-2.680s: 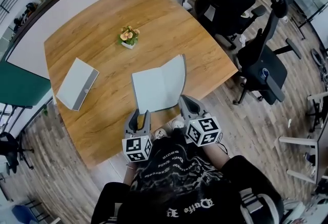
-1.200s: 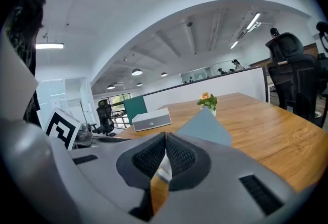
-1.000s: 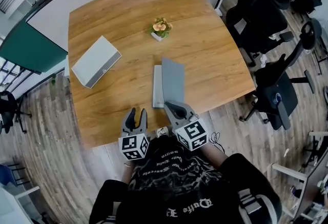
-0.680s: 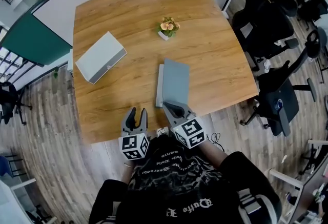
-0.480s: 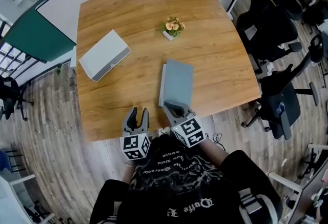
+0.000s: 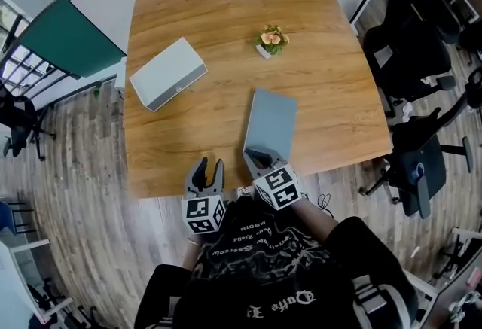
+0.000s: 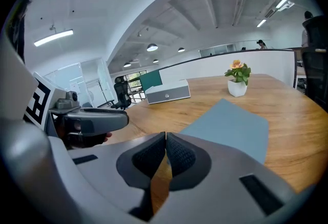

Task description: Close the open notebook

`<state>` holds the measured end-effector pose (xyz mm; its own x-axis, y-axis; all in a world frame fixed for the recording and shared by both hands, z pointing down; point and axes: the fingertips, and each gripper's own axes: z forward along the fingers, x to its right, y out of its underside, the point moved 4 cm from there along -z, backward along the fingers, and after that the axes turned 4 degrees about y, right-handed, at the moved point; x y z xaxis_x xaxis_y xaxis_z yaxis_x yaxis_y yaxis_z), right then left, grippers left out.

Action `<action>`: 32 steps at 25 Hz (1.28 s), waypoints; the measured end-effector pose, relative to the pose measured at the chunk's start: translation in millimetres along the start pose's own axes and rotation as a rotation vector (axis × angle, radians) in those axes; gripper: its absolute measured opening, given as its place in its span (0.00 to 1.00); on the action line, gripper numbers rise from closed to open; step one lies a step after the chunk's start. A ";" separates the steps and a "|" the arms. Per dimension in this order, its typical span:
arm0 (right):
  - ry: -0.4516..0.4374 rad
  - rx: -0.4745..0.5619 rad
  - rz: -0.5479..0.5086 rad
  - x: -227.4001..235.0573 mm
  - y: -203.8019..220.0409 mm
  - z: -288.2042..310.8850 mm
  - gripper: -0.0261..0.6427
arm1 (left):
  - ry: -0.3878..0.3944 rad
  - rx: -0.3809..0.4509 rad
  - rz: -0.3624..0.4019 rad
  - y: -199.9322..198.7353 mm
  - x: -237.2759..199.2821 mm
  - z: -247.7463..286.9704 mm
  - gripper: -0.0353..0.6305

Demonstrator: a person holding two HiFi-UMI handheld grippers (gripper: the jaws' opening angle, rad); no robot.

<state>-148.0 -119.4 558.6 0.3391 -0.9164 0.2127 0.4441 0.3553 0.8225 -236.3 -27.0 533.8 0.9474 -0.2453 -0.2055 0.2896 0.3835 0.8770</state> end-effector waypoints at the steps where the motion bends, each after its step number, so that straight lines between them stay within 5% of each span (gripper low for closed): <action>1: -0.008 -0.014 0.004 0.4 2.1 3.3 0.06 | -0.005 0.001 -0.004 0.3 -0.7 -1.1 0.32; 20: -0.009 -0.279 -0.014 -0.8 28.7 46.2 0.08 | -0.074 -0.002 -0.022 7.8 -13.7 -19.7 0.32; 22: -0.052 -0.289 -0.008 -7.1 29.1 45.6 0.15 | -0.070 -0.001 -0.025 8.4 -13.1 -19.6 0.32; 26: -0.173 -0.295 0.032 -25.9 25.7 42.2 0.46 | -0.047 0.000 -0.028 8.3 -9.6 -16.1 0.33; 32: -0.138 -0.119 0.055 -16.8 2.2 18.6 0.48 | 0.020 0.005 -0.001 3.7 4.9 -5.5 0.33</action>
<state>-168.1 -106.7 566.7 0.2526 -0.9085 0.3328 0.5256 0.4176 0.7411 -229.9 -21.9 533.6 0.9496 -0.2276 -0.2154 0.2902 0.3789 0.8788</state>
